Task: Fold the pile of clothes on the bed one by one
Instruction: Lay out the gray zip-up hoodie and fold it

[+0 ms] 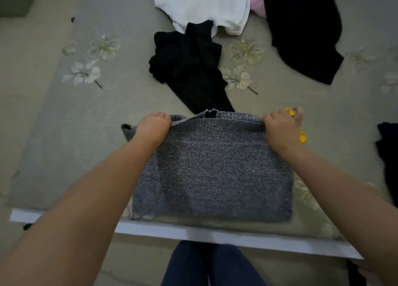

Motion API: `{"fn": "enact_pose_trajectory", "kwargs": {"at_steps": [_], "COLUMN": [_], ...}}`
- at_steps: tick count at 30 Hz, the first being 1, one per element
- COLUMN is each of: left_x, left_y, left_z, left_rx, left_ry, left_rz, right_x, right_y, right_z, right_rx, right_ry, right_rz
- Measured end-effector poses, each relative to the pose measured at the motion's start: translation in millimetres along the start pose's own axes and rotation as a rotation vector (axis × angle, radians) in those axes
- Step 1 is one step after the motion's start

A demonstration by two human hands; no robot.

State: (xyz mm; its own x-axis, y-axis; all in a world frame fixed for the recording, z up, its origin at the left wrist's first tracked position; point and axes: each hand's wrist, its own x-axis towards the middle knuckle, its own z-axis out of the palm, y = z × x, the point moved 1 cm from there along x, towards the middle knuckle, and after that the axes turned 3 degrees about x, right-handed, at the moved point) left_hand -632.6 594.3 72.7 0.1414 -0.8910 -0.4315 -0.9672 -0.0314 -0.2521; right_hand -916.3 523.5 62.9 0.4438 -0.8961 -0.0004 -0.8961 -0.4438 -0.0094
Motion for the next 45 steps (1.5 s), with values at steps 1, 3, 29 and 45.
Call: {"fn": "enact_pose_trajectory", "kwargs": {"at_steps": [1, 3, 29, 45], "left_x": [11.5, 35.3, 21.8, 122.1], "left_y": [-0.1, 1.0, 78.5, 5.7], "left_z": [4.8, 17.6, 156.6, 108.5], "left_rx": [0.0, -0.024, -0.425, -0.333], "left_ry": [-0.01, -0.006, -0.11, -0.209], "left_rz": [-0.014, -0.038, -0.232, 0.045], "right_x": [8.6, 27.6, -18.2, -80.7], "right_y": [-1.7, -1.2, -53.3, -107.1], "right_z": [9.2, 32.8, 151.0, 98.5], "right_rx": [-0.005, -0.027, 0.252, 0.117], "right_ry": [0.008, 0.032, -0.343, -0.405], "right_rz": [-0.008, 0.0, 0.064, -0.355]}}
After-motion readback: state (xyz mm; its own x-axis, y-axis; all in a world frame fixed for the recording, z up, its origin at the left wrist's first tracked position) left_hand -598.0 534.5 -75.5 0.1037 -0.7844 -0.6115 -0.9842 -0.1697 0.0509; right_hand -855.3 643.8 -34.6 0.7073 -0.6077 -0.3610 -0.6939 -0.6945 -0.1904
